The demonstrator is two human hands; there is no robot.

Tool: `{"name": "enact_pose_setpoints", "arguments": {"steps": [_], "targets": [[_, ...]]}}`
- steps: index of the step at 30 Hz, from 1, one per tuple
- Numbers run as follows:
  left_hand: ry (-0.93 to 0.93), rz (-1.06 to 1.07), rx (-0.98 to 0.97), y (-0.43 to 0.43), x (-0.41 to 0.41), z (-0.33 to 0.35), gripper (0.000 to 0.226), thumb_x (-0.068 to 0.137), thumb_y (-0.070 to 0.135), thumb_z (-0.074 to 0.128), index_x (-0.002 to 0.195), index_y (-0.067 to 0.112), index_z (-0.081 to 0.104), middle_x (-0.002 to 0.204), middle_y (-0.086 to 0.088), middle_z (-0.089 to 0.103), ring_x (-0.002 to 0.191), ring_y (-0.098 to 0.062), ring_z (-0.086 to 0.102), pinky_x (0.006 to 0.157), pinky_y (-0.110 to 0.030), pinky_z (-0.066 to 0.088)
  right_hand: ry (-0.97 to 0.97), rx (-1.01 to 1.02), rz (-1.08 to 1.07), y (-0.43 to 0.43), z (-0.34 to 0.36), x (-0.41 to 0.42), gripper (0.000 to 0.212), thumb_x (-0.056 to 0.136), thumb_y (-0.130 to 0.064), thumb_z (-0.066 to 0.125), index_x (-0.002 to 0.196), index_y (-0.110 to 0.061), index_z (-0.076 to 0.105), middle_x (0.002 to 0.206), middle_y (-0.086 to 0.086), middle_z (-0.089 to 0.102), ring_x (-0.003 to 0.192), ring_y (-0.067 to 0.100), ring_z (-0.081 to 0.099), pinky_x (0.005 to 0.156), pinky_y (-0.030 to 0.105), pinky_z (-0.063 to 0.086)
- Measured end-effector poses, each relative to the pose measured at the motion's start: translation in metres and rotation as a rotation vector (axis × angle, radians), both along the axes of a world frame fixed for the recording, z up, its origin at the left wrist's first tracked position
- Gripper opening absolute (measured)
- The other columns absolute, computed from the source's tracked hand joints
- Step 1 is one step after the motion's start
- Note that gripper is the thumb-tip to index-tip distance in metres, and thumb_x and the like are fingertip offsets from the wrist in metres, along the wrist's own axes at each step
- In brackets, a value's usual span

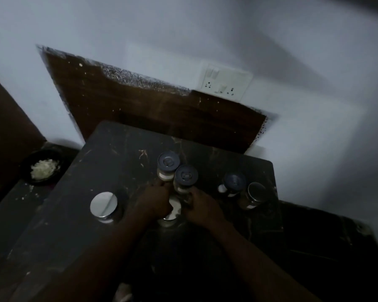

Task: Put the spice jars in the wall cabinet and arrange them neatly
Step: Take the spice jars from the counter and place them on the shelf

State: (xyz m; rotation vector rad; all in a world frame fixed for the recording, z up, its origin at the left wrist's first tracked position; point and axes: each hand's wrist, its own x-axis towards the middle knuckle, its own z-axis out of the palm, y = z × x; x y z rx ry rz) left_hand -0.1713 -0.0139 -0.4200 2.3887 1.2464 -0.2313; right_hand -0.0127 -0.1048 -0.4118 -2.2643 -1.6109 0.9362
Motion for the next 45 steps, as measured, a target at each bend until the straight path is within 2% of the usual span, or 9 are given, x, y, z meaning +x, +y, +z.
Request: {"name": "enact_pose_setpoints", "arguments": {"steps": [5,9,13,22,26,29,35,41,45], "targets": [[0.009,0.041,-0.138,-0.014,-0.011,-0.023,0.092,0.086,0.042,0.069,0.16,0.025,0.018,0.151,-0.011,0.045,0.131,-0.031,0.05,0.1,-0.035,0.041,0.068,-0.126,0.001,-0.013,-0.026,-0.026,0.09,0.084,-0.034,0.078,0.158,-0.022,0.029,0.155,0.008,0.045,0.14,0.031,0.046,0.114,0.044,0.04],[-0.022,0.026,-0.102,-0.015,-0.015,-0.026,0.091,0.087,0.045,0.068,0.16,0.023,0.017,0.154,-0.008,0.043,0.136,-0.028,0.046,0.107,-0.035,0.036,0.033,-0.127,-0.102,-0.009,-0.043,-0.051,0.065,0.094,-0.027,0.067,0.151,-0.01,0.038,0.143,0.017,0.055,0.129,0.033,0.055,0.108,0.041,0.044],[-0.141,0.096,-0.14,-0.01,-0.02,-0.021,0.079,0.081,0.046,0.073,0.15,0.026,0.042,0.143,-0.005,0.055,0.129,-0.025,0.053,0.102,-0.033,0.04,0.091,-0.081,-0.122,-0.006,-0.04,-0.046,0.065,0.092,-0.035,0.07,0.151,-0.022,0.045,0.148,0.004,0.054,0.136,0.023,0.052,0.111,0.032,0.04],[-0.717,0.314,-0.195,0.033,-0.007,0.068,0.036,0.084,0.058,0.068,0.113,0.038,0.061,0.091,0.016,0.07,0.076,0.008,0.065,0.064,-0.017,0.051,0.156,0.338,-0.21,0.015,0.031,-0.005,0.067,0.083,-0.052,0.074,0.14,-0.033,0.047,0.121,-0.02,0.059,0.11,0.0,0.059,0.092,0.023,0.05],[-1.027,0.304,-0.14,0.046,0.02,0.149,0.026,0.082,0.05,0.074,0.1,0.032,0.066,0.088,0.011,0.073,0.081,0.0,0.069,0.072,-0.024,0.055,0.188,0.666,-0.367,0.032,0.102,0.017,0.054,0.071,-0.067,0.07,0.122,-0.059,0.051,0.103,-0.04,0.061,0.093,-0.022,0.056,0.08,0.007,0.043],[-1.185,0.219,-0.147,0.053,0.037,0.206,0.019,0.086,0.036,0.076,0.103,0.029,0.068,0.094,0.008,0.075,0.09,-0.006,0.071,0.081,-0.03,0.057,0.319,0.897,-0.441,0.043,0.161,0.034,0.054,0.076,-0.044,0.083,0.125,-0.041,0.061,0.095,-0.035,0.069,0.089,-0.022,0.062,0.071,0.002,0.048],[-1.341,-0.026,0.051,0.058,0.074,0.316,0.038,0.084,0.025,0.079,0.118,0.035,0.063,0.114,0.018,0.069,0.104,-0.004,0.066,0.084,-0.023,0.057,0.347,1.195,-0.45,0.053,0.287,0.068,0.051,0.081,-0.049,0.079,0.125,-0.028,0.062,0.109,-0.006,0.074,0.095,0.015,0.075,0.076,0.041,0.064],[-1.512,-0.143,0.233,0.056,0.118,0.421,0.048,0.079,0.04,0.082,0.121,0.038,0.06,0.115,0.022,0.066,0.1,0.004,0.064,0.076,-0.013,0.055,0.199,1.485,-0.408,0.053,0.4,0.102,0.043,0.082,-0.059,0.073,0.114,-0.033,0.062,0.098,-0.011,0.077,0.089,0.004,0.074,0.074,0.027,0.062],[-1.546,-0.141,0.332,0.062,0.149,0.467,0.052,0.076,0.047,0.082,0.122,0.036,0.06,0.111,0.022,0.066,0.094,0.002,0.066,0.075,-0.023,0.059,0.152,1.516,-0.39,0.066,0.444,0.131,0.044,0.086,-0.061,0.068,0.115,-0.029,0.059,0.096,-0.004,0.076,0.09,0.009,0.074,0.075,0.042,0.064]]}}
